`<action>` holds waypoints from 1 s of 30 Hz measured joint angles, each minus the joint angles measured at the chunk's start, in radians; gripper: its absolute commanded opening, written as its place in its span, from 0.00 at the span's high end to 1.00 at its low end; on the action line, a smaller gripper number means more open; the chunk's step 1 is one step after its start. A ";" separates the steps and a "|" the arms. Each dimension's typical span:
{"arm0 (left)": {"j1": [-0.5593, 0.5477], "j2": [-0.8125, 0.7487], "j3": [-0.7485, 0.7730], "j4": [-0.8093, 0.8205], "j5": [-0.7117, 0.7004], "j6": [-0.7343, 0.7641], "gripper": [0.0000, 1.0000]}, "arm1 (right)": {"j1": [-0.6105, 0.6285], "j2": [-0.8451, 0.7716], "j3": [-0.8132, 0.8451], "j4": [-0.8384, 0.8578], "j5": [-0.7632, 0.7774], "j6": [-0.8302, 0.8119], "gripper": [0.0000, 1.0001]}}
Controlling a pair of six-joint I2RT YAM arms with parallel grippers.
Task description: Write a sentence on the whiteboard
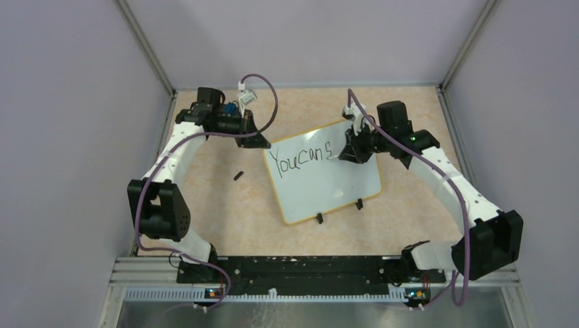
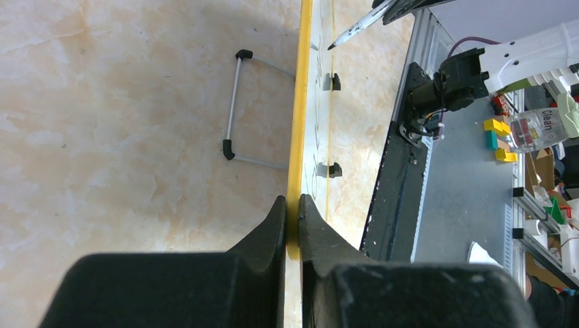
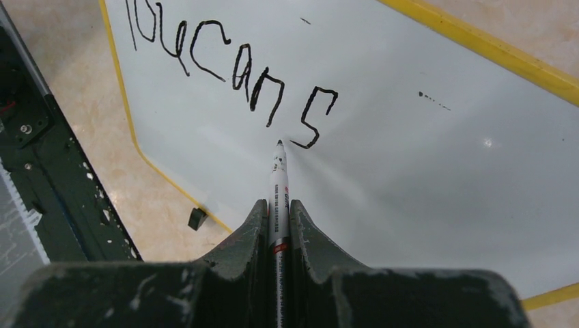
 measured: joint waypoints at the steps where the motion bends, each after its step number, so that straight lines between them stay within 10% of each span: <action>1: 0.000 0.000 0.000 0.000 0.000 0.000 1.00 | -0.005 0.000 0.001 -0.004 -0.008 0.000 1.00; 30: 0.000 0.000 -0.001 0.001 0.003 0.000 1.00 | -0.077 -0.003 0.037 0.021 -0.044 0.013 1.00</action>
